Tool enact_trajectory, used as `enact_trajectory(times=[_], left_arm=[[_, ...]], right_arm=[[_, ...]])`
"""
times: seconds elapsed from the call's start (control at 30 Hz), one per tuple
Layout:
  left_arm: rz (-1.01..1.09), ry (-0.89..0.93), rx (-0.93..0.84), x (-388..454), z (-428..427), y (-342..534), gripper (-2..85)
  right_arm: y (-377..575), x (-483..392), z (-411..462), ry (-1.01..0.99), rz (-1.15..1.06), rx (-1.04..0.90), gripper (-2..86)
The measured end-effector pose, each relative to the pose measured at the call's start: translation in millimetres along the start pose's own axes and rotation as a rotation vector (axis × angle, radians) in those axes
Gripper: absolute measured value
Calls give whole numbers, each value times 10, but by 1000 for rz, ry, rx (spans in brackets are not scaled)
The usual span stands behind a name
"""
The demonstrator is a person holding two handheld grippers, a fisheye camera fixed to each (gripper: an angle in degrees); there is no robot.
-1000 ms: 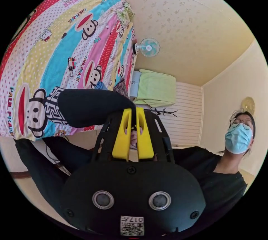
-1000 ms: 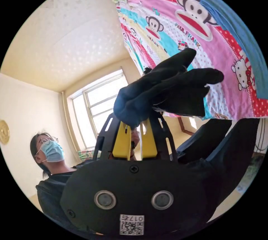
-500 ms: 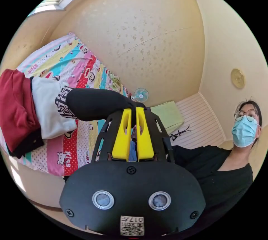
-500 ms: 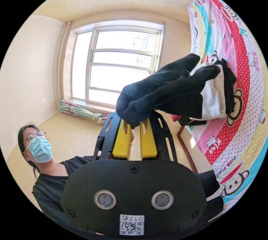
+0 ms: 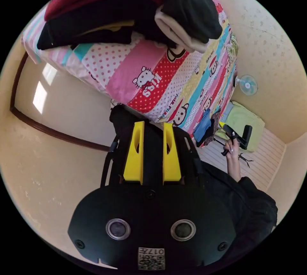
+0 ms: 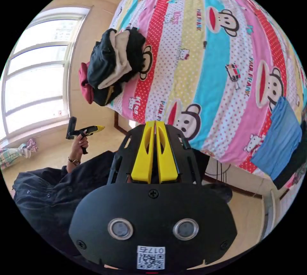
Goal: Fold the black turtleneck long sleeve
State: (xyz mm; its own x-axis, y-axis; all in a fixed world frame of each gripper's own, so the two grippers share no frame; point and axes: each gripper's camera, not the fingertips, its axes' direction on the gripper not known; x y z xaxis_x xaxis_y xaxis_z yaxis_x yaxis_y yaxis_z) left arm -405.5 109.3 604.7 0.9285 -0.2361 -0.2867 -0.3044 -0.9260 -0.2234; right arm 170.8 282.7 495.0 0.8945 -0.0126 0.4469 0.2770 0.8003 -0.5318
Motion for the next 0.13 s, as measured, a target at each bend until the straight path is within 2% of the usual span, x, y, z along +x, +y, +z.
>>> enact_trajectory(times=[0.13], left_arm=[[240, -123, -142, 789, 197, -382, 99]], right_arm=[[654, 587, -298, 166, 157, 47, 9]])
